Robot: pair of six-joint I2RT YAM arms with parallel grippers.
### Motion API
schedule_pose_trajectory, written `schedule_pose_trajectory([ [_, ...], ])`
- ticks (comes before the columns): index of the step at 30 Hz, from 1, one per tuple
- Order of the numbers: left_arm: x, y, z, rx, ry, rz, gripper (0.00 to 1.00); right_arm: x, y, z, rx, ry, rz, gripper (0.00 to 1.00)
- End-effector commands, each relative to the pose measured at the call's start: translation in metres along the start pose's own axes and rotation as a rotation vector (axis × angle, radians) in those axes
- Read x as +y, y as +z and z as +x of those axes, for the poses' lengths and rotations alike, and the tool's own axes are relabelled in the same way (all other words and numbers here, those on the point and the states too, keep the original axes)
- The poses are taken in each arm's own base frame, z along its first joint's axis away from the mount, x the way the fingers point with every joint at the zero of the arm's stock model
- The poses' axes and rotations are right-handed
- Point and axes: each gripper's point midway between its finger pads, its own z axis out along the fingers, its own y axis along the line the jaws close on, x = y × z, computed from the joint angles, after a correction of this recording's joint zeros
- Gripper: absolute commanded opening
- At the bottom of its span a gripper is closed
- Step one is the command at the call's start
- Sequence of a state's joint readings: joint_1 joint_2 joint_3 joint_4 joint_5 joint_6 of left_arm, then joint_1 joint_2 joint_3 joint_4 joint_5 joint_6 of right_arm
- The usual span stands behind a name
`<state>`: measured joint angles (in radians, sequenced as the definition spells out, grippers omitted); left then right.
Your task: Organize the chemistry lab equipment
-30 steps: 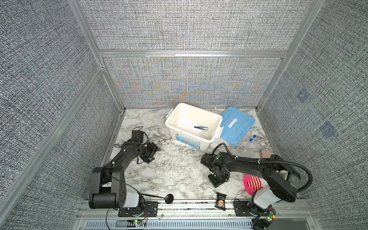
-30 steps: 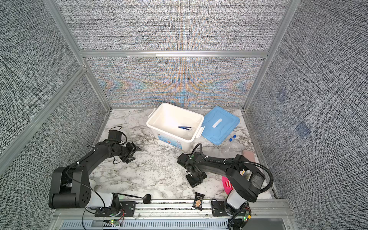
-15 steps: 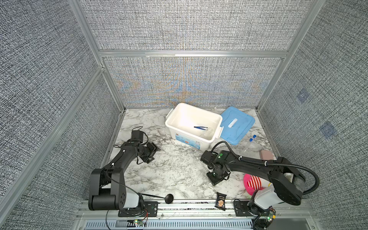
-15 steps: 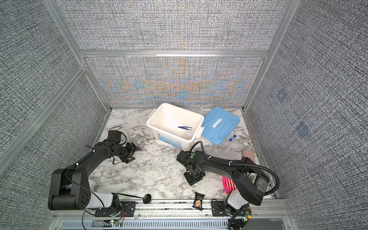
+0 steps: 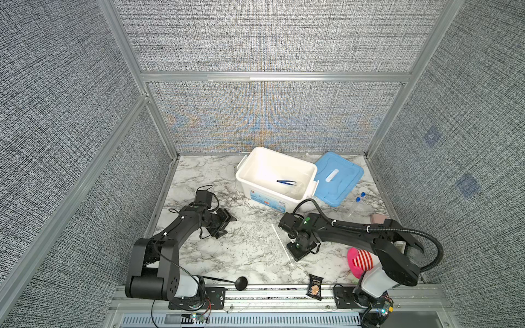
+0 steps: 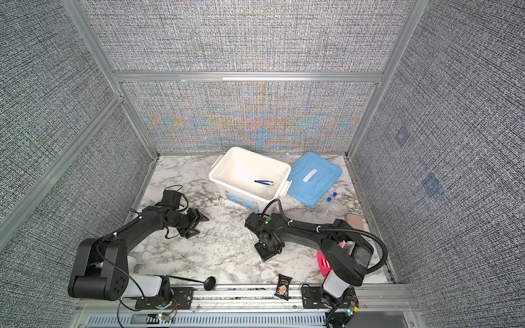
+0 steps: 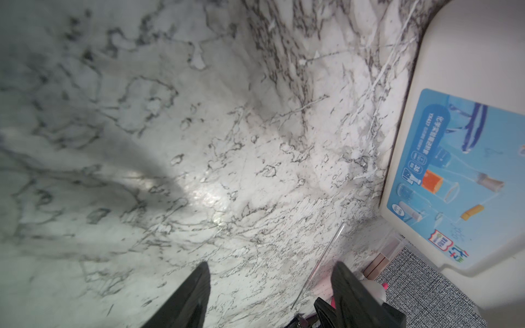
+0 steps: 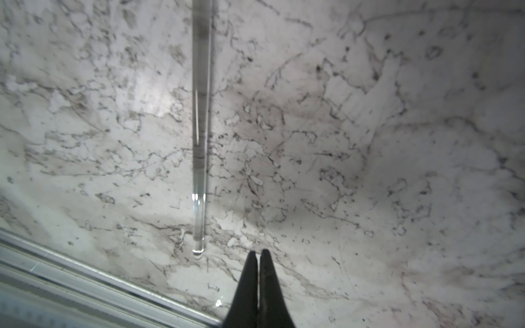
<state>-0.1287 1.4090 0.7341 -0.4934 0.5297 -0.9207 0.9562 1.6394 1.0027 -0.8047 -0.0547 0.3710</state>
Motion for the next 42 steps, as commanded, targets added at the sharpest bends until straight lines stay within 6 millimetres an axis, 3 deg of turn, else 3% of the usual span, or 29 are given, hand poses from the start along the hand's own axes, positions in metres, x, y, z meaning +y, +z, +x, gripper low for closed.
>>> schedule_pose_trajectory([
  [1, -0.007, 0.003, 0.000, 0.006, 0.021, 0.023, 0.69, 0.009, -0.004, -0.014, -0.044, -0.023, -0.013, 0.05],
  [9, -0.006, 0.006, 0.002, 0.011, 0.046, 0.001, 0.69, 0.036, -0.024, -0.036, -0.157, -0.169, -0.005, 0.22],
  [16, -0.009, -0.007, 0.001, -0.023, 0.121, -0.025, 0.69, 0.028, -0.072, -0.062, -0.384, -0.234, 0.151, 0.37],
  [20, -0.012, -0.024, 0.013, -0.090, 0.280, -0.168, 0.70, 0.004, -0.115, -0.071, -0.604, -0.156, 0.227, 0.54],
  [21, -0.013, -0.026, 0.017, -0.098, 0.310, -0.195, 0.70, -0.003, -0.126, -0.072, -0.658, -0.129, 0.251, 0.70],
  [24, -0.016, -0.020, 0.038, -0.069, 0.373, -0.245, 0.70, -0.030, -0.150, -0.071, -0.799, -0.038, 0.322, 0.99],
  [29, -0.017, 0.010, 0.088, -0.003, 0.472, -0.337, 0.69, -0.081, -0.208, -0.059, -1.049, 0.207, 0.413, 0.99],
  [34, -0.033, 0.031, 0.133, 0.029, 0.587, -0.417, 0.69, -0.123, -0.246, -0.049, -1.182, 0.426, 0.277, 0.99],
  [38, -0.047, 0.047, 0.164, 0.050, 0.665, -0.460, 0.68, -0.146, -0.259, -0.038, -1.220, 0.510, 0.272, 0.99],
  [42, -0.062, 0.061, 0.184, 0.072, 0.732, -0.493, 0.68, -0.168, -0.259, -0.022, -1.184, 0.603, 0.291, 0.99],
])
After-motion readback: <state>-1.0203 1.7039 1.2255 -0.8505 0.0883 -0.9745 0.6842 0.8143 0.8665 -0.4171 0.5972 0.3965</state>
